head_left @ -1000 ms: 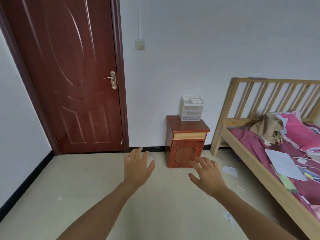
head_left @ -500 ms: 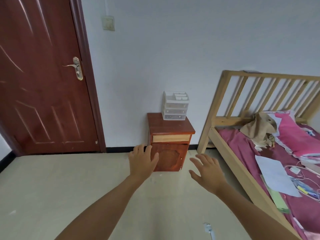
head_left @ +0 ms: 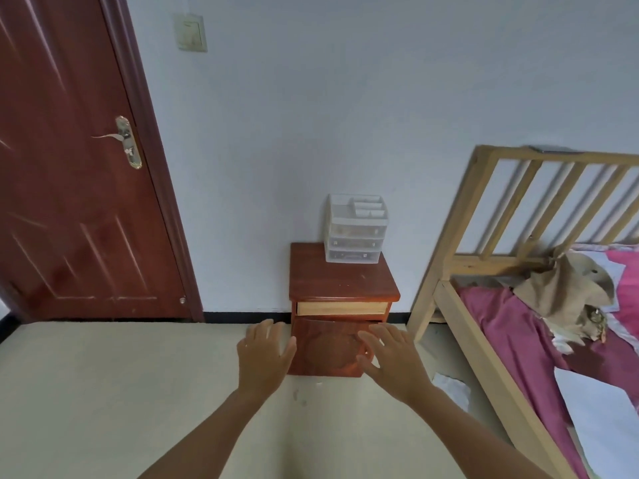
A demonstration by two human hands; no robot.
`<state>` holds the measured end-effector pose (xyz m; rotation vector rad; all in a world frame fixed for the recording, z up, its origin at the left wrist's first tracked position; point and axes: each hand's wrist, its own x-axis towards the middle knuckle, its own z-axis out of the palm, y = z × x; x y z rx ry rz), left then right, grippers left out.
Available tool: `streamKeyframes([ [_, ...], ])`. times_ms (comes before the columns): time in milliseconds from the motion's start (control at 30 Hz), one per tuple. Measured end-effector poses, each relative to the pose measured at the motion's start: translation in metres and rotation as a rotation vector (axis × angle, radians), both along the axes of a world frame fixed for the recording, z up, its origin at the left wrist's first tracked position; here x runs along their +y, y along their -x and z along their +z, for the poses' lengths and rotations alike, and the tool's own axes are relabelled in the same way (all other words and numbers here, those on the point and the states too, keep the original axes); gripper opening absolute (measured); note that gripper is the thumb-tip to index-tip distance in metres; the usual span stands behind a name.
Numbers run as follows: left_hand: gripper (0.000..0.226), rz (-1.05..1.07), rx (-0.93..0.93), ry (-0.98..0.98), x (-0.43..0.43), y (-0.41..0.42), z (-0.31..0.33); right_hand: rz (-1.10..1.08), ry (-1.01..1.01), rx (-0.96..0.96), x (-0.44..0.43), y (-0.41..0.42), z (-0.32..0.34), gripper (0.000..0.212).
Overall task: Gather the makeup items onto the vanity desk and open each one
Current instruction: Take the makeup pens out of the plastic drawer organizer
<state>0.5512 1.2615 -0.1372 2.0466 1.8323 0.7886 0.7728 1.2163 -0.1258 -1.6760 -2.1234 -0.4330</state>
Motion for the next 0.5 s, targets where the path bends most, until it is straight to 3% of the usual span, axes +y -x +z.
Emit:
streamKeyframes([
  [67,0.071,0.010,-0.023,0.001,0.035,-0.010,0.005,0.027,-0.042,-0.021,0.038,-0.013,-0.003,0.054],
  [200,0.069,0.005,-0.053,-0.007,0.102,-0.034,0.014,0.022,0.015,-0.023,0.103,-0.035,0.008,0.034],
  [367,0.056,-0.013,-0.108,0.091,0.158,-0.069,0.011,-0.034,0.059,0.131,0.153,-0.056,-0.003,0.038],
  [500,0.053,-0.059,-0.182,0.123,0.177,-0.103,-0.008,-0.001,0.081,0.122,0.170,-0.085,-0.025,0.044],
])
